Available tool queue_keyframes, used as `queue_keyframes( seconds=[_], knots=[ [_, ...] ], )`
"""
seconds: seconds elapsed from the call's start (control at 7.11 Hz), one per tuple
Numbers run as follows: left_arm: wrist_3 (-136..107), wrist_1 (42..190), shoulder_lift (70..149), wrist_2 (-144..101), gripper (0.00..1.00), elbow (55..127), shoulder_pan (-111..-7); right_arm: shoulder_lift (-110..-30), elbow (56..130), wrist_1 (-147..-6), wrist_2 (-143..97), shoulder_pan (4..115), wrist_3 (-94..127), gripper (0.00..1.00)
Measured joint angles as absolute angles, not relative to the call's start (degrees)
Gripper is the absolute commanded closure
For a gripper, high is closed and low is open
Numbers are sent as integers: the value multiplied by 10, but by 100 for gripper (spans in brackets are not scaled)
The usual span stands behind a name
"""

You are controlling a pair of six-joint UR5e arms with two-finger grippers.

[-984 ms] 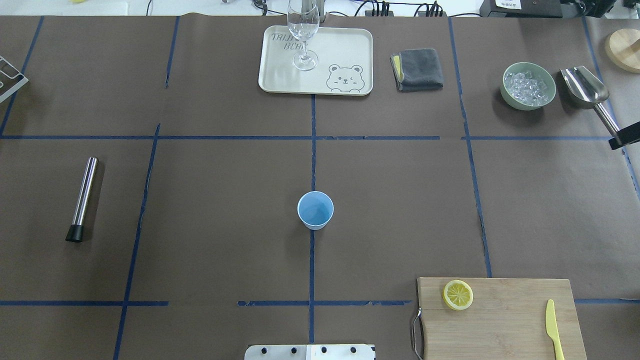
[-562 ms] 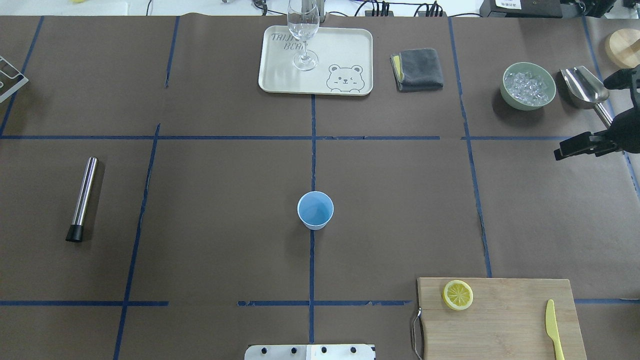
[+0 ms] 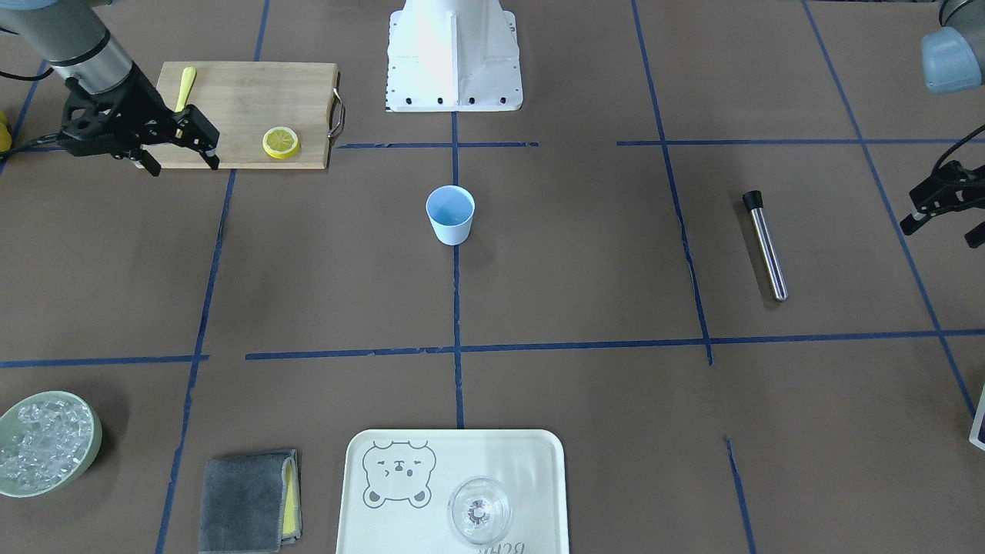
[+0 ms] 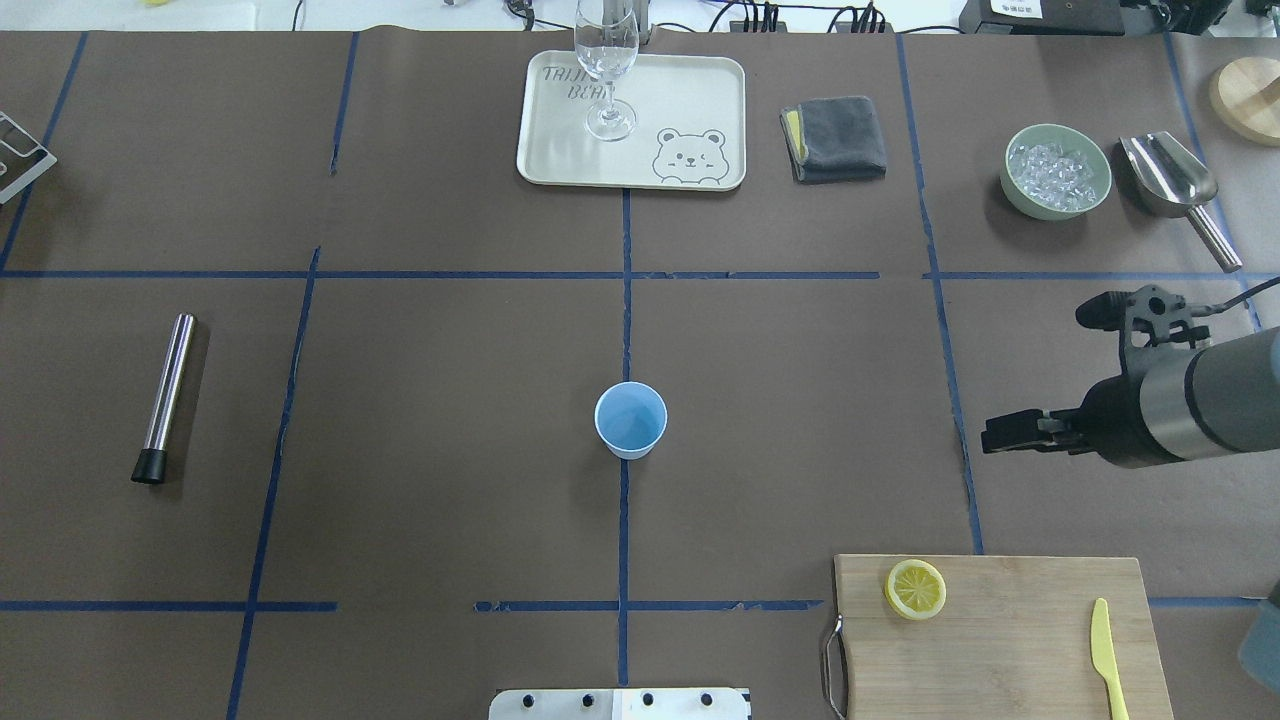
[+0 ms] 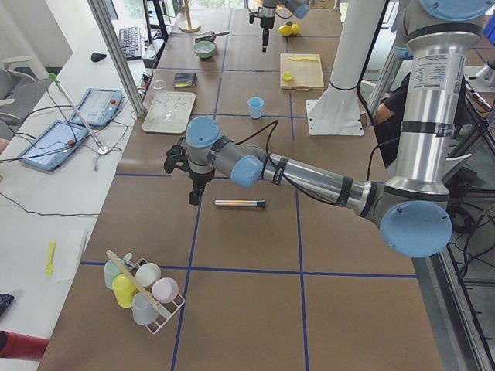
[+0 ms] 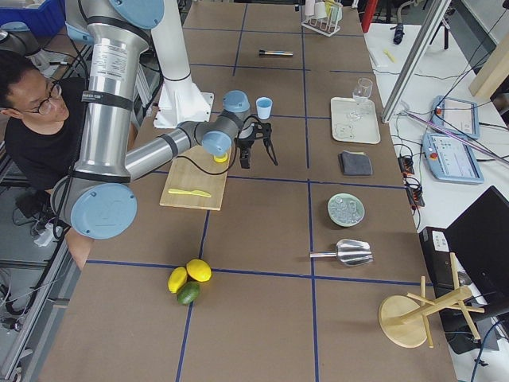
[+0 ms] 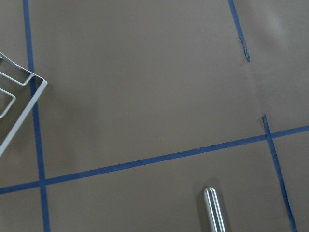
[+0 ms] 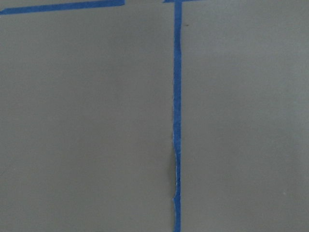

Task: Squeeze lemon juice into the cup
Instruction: 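Move the right gripper down over the lemon slice on the cutting board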

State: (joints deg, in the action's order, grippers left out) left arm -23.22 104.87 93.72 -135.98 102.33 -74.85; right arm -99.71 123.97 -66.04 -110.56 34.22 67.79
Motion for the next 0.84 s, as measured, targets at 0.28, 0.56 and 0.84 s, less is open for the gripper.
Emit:
queue_keyframes(
  seconds=[0.28,0.56,0.84],
  knots=[
    [-282,1055,939,-1357,0,1022,-710,-944,1257,-742,-1018,235,734,0],
    [-291,1059,940,-1357,0,1021,-704,-916,1258,-780,-943,150,792,0],
    [-292,1060,940,-1357,0,1022,-703,-921,1256,-783,-920,120,807,0]
  ],
)
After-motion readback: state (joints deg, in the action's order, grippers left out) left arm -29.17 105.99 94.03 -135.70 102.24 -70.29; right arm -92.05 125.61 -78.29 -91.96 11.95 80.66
